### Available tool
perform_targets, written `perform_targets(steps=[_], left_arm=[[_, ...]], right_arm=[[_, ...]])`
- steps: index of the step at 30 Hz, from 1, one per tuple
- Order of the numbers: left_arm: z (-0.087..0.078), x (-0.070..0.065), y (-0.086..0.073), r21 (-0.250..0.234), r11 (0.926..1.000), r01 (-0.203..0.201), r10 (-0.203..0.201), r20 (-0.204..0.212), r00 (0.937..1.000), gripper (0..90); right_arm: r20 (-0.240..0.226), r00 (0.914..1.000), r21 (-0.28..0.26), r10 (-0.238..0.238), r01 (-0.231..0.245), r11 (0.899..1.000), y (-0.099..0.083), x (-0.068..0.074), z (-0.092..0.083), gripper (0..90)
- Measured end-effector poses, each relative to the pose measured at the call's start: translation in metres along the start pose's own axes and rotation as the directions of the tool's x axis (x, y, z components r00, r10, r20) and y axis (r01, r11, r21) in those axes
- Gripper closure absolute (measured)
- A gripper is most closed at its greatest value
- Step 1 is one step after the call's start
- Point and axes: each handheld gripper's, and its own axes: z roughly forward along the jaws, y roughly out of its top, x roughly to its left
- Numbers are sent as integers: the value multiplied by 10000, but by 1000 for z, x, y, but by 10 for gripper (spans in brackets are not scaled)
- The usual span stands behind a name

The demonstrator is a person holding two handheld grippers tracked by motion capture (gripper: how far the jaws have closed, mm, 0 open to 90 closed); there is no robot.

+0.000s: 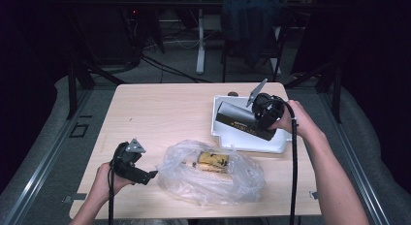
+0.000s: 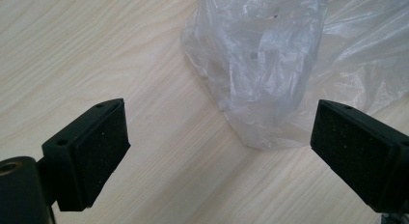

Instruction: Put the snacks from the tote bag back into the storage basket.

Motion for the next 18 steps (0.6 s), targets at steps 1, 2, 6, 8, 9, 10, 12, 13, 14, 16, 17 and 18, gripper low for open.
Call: perform_targets(steps=[1,2,6,8,9,10,12,13,14,16,17,18], left_arm=[[0,1,0,8,10000,-33,33,-9,10000,60],[0,1,-1,14,10000,1,-1,-51,10000,59],[1,4,-2,68,10000,54,-54,-59,10000,58],[2,5,-3,72,9999,115,-115,-94,9999,56],[2,5,-3,66,9999,97,-96,-107,9999,55],[2,6,-3,74,9999,84,-83,-110,9999,56],[2,6,-3,35,9999,108,-108,-113,9999,53],[2,6,-3,58,9999,101,-100,-109,9999,53],[2,6,-3,49,9999,109,-108,-112,9999,51],[2,6,-3,63,9999,89,-88,-110,9999,50],[2,7,-3,63,9999,85,-85,-112,9999,49],[2,7,-3,65,9999,80,-79,-116,9999,49]], right_arm=[[29,10000,-3,1,-1,10000,-3,-4,3,429],[66,9999,58,-83,83,9999,-4,-6,6,429],[113,9993,212,-359,356,9991,-12,-13,21,429],[71,9982,361,-590,587,9976,-15,-16,28,429],[63,9976,406,-685,682,9968,-16,-17,31,428],[-25,9973,457,-729,729,9963,-17,-18,36,428],[-26,9966,549,-820,821,9951,-21,-20,45,429],[-145,9961,690,-874,882,9937,-22,-21,50,429],[-218,9965,602,-805,817,9948,-24,-22,55,429],[-263,9949,761,-974,991,9922,-26,-22,63,428],[-355,9948,844,-956,983,9916,-27,-22,68,428],[-411,9942,812,-992,1022,9914,-27,-22,72,428]])
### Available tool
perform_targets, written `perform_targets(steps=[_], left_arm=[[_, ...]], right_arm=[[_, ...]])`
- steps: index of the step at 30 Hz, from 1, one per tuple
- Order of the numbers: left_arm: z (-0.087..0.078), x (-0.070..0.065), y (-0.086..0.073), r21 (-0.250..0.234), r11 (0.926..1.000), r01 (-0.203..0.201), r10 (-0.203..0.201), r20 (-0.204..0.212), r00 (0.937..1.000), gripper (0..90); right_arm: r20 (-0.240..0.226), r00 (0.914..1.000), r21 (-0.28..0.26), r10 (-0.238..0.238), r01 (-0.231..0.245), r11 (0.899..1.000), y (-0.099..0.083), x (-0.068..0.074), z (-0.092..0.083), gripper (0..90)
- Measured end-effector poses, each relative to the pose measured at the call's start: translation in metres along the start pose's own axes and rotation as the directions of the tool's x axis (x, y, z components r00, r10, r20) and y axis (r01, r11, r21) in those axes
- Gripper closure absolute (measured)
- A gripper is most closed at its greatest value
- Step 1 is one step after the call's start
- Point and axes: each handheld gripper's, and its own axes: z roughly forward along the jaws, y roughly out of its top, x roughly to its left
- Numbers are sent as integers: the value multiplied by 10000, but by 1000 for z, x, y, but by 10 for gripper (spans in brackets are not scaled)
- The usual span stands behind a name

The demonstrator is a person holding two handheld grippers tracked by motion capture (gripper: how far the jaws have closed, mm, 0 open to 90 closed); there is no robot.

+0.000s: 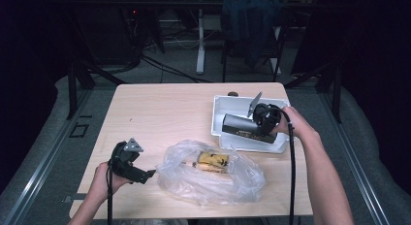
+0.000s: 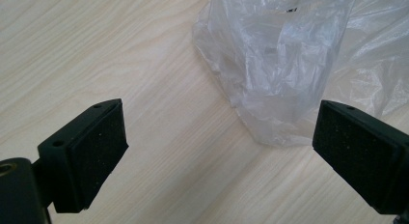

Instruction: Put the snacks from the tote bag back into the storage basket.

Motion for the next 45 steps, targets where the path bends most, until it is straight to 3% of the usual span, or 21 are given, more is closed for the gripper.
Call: perform_targets(steps=[5,10,16,18,20,23,25,26,27,28,29,31,33,34,35,36,37,40,42,44,45], left_arm=[[0,-1,1,-8,10000,-46,46,-11,10000,47],[1,0,0,22,10000,-45,45,-23,10000,46],[2,-1,1,75,10000,-63,63,53,10000,45],[2,-1,1,89,9999,-78,77,73,9999,44],[2,-1,2,78,9999,-76,76,74,9999,44],[2,-1,1,3,10000,-18,18,60,10000,43],[2,0,1,-37,10000,21,-21,8,10000,26],[2,1,1,-68,10000,49,-49,18,10000,18],[2,1,1,-62,10000,46,-46,-14,10000,16],[2,1,1,-80,9999,68,-69,-32,10000,15],[2,1,1,-83,9999,80,-80,-50,10000,14],[3,1,1,-75,9999,76,-76,-44,10000,13],[3,1,1,-55,10000,53,-53,-56,10000,13],[3,0,1,-50,10000,35,-35,-64,10000,13],[3,0,1,-66,10000,21,-22,-90,10000,13],[2,0,1,-68,10000,-1,0,-94,10000,13],[2,-1,1,-71,10000,-6,6,-104,9999,14],[2,0,0,-61,10000,-22,21,-118,9999,14],[3,0,0,-74,10000,9,-10,-74,10000,15],[3,1,-1,-27,10000,3,-3,-110,9999,15],[3,1,-1,-14,10000,9,-9,-94,10000,15]], right_arm=[[-113,9992,229,-394,396,9990,6,0,14,427],[-416,9982,195,-428,437,9989,9,0,28,424],[-396,9981,702,-475,502,9963,7,2,45,380],[-282,9996,768,-70,91,9970,6,2,46,275],[-106,9992,668,385,-377,9971,6,0,41,239],[-61,9928,-414,1197,-1199,9919,6,-3,26,284],[189,9801,-1229,1977,-1940,9733,8,-3,16,397],[22,9738,-1696,2272,-2235,9598,11,-2,11,508],[139,9631,-1959,2688,-2610,9453,14,-1,10,609],[434,9560,-1869,2901,-2775,9424,18,0,9,708],[356,9481,-2038,3161,-3028,9310,20,1,9,775],[449,9224,-2337,3836,-3636,9018,27,3,10,871],[246,8897,-2547,4560,-4355,8634,34,2,15,900],[301,8673,-2600,4969,-4732,8417,38,3,20,900],[376,8626,-2424,5044,-4818,8421,41,1,23,900],[409,8478,-2408,5287,-5052,8287,45,1,30,900],[566,8427,-2370,5354,-5096,8271,47,0,33,900],[666,8064,-2444,5877,-5579,7931,53,-4,45,900],[578,7917,-2377,6081,-5807,7786,55,-8,54,900],[615,7906,-2145,6092,-5856,7817,58,-9,61,900],[523,7855,-2165,6166,-5938,7749,59,-9,63,900]])
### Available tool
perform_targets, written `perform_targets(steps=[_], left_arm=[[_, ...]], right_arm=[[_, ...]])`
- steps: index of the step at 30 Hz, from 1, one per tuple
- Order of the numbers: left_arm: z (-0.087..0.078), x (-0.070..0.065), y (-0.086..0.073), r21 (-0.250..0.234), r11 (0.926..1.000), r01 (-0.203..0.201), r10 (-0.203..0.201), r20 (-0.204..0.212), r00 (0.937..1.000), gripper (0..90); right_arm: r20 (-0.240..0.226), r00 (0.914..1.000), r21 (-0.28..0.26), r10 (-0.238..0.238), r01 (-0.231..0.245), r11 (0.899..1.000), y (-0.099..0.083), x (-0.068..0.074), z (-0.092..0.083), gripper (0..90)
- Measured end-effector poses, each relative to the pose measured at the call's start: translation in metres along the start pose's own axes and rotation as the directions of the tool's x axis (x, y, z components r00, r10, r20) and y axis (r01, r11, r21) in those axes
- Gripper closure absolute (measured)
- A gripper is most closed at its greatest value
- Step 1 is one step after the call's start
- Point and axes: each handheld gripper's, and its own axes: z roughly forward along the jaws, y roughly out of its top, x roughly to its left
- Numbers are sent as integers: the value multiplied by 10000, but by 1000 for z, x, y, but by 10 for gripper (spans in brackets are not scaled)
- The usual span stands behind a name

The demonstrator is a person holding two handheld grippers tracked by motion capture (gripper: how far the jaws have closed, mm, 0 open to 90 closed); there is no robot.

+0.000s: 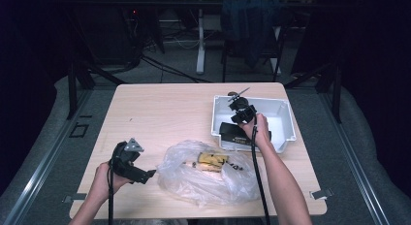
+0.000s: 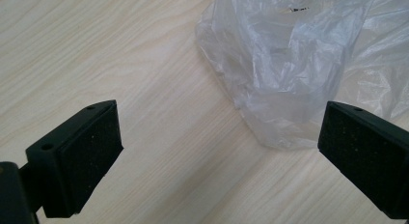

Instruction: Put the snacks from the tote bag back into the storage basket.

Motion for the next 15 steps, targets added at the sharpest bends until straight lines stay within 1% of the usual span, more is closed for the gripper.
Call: perform_targets(steps=[1,3,4,6,7,8,9,11,12,13,14,15], left_arm=[[0,0,0,12,10000,-8,8,-7,10000,15],[0,0,0,3,10000,-9,9,3,10000,16],[0,0,0,2,10000,-13,13,-10,10000,16],[1,-1,1,38,10000,-32,32,-12,10000,16],[1,-1,1,24,10000,-43,43,2,10000,16],[2,-1,1,10,10000,-86,86,20,10000,16],[2,-2,2,0,10000,-93,93,34,10000,16],[1,-3,2,41,9999,-133,133,12,9999,16],[1,-3,2,24,9999,-110,110,22,9999,16],[1,-3,2,31,9999,-102,102,13,9999,16],[2,-2,2,-5,10000,-80,80,33,10000,16],[1,-2,1,-11,10000,-79,79,26,10000,16]], right_arm=[[-62,10000,3,-24,24,10000,0,0,2,900],[-215,9996,232,-206,211,9995,0,2,2,900],[-287,9994,186,-172,177,9997,0,2,2,900],[-549,9978,296,-371,388,9988,0,3,1,900],[-596,9974,374,-409,432,9984,0,4,0,900],[-710,9969,267,-325,345,9990,-1,5,1,900],[-679,9967,402,-440,468,9981,-1,5,0,900],[-753,9962,503,-448,486,9976,-1,6,0,900],[-749,9951,694,-652,705,9951,-1,6,0,900],[-725,9961,512,-499,537,9972,-2,7,0,899],[-692,9966,495,-452,487,9976,-2,7,0,880],[-623,9972,422,-425,452,9981,-2,6,-2,835]])
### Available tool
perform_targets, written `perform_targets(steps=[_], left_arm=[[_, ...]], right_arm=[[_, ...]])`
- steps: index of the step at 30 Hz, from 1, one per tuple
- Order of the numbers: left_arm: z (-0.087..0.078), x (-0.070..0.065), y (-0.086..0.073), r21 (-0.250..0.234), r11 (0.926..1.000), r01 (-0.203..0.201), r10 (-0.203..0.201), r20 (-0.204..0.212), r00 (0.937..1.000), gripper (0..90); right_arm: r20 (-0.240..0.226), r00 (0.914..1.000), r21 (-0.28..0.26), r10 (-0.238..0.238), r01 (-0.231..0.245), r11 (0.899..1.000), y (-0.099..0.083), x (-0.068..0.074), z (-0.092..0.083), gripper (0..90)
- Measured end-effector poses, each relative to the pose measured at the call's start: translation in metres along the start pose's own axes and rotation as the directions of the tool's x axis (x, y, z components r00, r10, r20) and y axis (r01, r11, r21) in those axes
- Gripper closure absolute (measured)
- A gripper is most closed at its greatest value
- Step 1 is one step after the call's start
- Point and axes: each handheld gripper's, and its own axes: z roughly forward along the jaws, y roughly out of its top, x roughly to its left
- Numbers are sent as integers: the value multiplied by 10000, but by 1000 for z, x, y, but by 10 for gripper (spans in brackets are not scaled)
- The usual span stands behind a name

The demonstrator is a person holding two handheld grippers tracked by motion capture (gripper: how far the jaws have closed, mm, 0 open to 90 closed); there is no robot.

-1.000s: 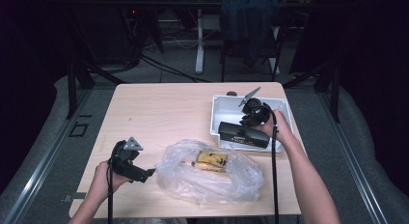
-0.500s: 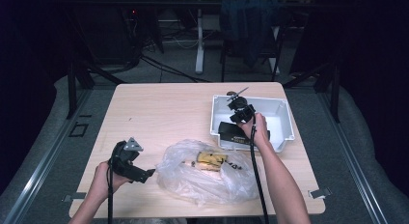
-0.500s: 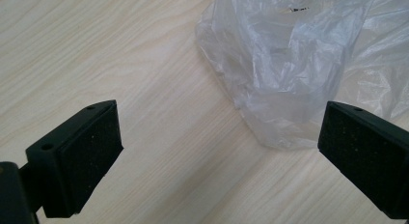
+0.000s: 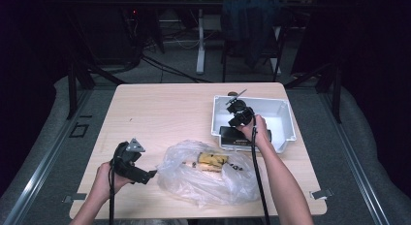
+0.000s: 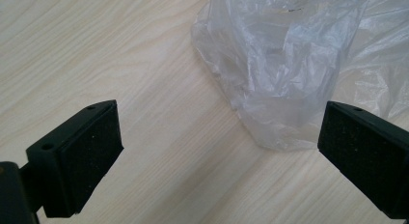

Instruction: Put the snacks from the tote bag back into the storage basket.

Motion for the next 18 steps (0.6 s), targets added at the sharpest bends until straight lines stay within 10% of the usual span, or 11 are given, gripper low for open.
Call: perform_targets(steps=[18], left_arm=[[-1,0,1,-24,10000,-38,38,-119,9999,15]], right_arm=[[321,9958,-1802,863,-791,9804,-39,6,-108,255]])
